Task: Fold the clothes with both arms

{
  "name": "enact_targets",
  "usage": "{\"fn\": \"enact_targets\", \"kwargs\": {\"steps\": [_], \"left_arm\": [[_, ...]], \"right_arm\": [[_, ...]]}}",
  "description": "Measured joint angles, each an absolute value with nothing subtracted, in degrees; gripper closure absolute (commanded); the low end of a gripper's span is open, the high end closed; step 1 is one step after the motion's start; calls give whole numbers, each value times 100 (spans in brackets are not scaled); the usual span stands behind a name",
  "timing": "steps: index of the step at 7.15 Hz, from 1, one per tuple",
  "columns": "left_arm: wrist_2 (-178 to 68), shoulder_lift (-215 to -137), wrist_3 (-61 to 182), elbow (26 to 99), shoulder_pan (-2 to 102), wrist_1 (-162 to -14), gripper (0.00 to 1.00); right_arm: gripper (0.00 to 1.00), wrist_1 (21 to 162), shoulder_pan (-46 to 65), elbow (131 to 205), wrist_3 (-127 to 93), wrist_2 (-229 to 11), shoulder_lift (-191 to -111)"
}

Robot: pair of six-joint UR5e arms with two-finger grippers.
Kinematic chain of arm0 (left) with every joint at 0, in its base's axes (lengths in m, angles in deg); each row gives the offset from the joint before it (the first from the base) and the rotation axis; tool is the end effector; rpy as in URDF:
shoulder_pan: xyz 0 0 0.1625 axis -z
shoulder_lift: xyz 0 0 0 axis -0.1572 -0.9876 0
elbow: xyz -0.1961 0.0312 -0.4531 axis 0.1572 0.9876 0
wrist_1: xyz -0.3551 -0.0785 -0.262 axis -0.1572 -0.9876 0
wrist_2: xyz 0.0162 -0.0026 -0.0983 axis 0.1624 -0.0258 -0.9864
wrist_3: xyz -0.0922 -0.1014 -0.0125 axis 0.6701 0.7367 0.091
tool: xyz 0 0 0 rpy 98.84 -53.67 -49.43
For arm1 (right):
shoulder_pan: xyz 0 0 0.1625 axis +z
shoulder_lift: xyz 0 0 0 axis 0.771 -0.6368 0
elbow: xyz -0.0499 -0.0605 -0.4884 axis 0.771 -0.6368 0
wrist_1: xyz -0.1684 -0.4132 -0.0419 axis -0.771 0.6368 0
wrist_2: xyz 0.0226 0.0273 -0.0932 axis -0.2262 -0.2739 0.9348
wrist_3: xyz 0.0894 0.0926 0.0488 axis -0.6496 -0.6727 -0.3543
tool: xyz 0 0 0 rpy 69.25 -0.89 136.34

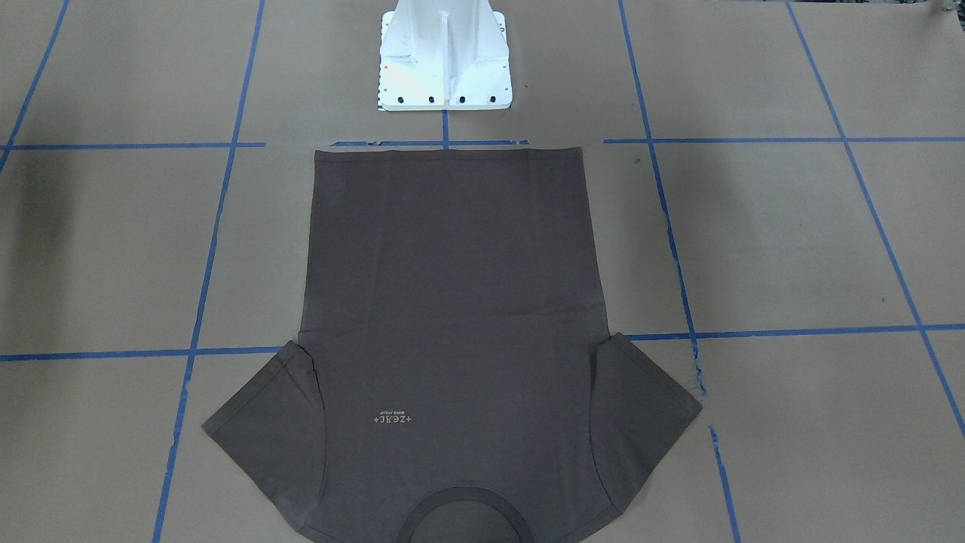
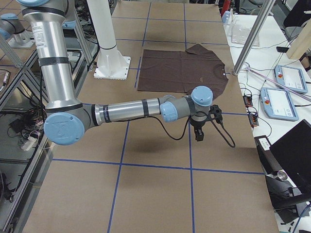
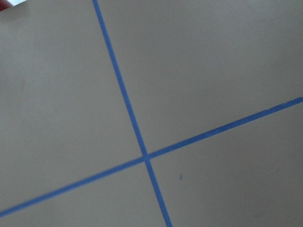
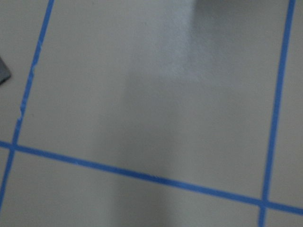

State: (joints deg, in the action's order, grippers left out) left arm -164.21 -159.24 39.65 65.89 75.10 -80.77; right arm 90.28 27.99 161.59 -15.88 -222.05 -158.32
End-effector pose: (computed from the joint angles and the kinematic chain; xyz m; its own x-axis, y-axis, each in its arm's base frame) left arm 0.0161 -0.5866 0.6508 0.7109 0.4634 -0.5291 -0.1723 0.8441 0.5078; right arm -0.0990 -0.6534 0.6261 0.6461 -0.1733 0.7433 0.0139 0.9764 0.2155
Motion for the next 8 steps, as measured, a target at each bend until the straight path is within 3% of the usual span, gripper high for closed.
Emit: {"fn": "enact_targets", "kwargs": {"steps": [3,8], "left_arm": [[-16446,-16148,4923,6281,7361,-8899,0],[-16450,-16354,6151,6268,7357,-9335,0]], "right_arm": [[1,7449,1715,14367,-3673,-21859,-14260],[5,7224,467,13488,-4844,-20716,-13363]]}}
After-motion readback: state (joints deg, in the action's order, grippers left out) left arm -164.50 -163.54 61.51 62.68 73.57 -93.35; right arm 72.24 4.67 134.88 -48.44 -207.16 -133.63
